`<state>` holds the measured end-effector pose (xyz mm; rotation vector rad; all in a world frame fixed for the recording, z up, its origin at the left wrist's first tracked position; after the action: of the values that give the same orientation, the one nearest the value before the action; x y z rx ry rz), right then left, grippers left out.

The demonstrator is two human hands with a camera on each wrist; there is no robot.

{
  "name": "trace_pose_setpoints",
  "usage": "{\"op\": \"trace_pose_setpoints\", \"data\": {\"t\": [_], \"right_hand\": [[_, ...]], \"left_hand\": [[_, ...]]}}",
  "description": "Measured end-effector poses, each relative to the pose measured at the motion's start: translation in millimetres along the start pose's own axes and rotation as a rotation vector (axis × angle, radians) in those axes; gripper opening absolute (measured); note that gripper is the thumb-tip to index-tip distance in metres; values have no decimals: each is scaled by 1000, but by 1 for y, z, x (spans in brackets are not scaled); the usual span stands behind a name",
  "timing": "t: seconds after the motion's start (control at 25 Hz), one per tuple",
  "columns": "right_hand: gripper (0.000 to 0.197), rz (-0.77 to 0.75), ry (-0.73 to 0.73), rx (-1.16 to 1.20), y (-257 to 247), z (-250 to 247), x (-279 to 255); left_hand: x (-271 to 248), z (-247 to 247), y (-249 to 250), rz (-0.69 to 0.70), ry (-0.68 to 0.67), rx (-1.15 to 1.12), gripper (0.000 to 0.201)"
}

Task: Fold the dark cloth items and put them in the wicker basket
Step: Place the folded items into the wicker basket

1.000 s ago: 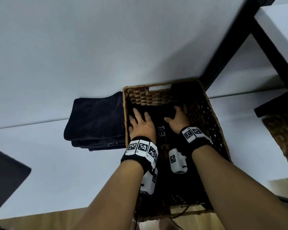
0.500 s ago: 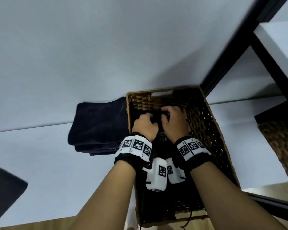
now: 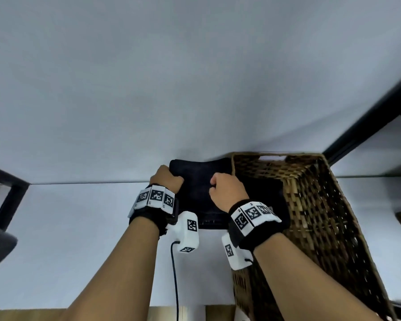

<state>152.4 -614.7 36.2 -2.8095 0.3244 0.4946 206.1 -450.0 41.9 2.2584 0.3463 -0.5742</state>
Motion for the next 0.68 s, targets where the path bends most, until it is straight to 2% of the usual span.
{"op": "trace_pose_setpoints", "data": {"t": [0.16, 0.44, 0.48, 0.6, 0.68], "right_hand": [[25, 33, 4, 15, 4, -1, -2], [28, 48, 44, 127, 14, -2, -6], [27, 52, 62, 173, 18, -3, -7], [23, 104, 187, 352, 36, -16, -7], [29, 182, 215, 582, 50, -25, -8]], "left_hand": [[4, -5, 8, -61, -46, 31, 26], [7, 13, 14, -129, -153, -218, 60], [3, 13, 19, -107, -154, -250, 59], [-15, 5, 55, 95, -137, -283, 41], [-42, 0, 89, 214, -187, -356, 35]]}}
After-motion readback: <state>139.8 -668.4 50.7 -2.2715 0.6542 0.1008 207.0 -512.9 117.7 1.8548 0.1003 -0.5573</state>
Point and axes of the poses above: each hand's wrist, its own x-axis towards the middle knuckle, its own z-axis out of the palm, y = z × x, the point moved 8 cm from there along x, towards the middle knuckle, and after that the axes turned 15 degrees about -x, right-handed, at the moved point
